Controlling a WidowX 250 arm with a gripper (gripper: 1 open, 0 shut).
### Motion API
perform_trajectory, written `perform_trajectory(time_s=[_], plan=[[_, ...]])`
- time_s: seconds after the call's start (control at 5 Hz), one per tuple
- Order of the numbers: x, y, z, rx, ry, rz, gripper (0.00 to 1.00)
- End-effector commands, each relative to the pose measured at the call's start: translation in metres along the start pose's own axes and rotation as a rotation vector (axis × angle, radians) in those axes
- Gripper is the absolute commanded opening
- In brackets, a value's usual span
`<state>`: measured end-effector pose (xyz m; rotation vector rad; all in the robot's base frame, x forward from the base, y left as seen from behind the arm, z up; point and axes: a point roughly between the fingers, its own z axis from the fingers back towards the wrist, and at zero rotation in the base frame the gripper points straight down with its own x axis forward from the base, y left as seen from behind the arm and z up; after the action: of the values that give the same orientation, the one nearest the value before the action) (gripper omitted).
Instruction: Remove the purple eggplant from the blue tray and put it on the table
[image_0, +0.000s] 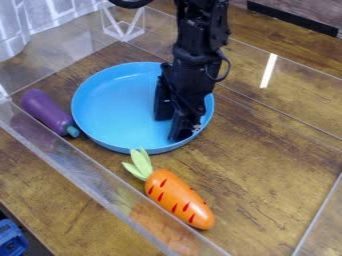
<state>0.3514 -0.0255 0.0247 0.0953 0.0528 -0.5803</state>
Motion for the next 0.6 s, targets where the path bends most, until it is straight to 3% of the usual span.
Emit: perform_trajectory(time_s=[0.0, 0.4], plan=[[0.0144, -0.0055, 0.0075, 0.018, -0.043, -0.027, 0.00], [0.0191, -0.0073, 0.0055, 0.018, -0.047, -0.036, 0.00]])
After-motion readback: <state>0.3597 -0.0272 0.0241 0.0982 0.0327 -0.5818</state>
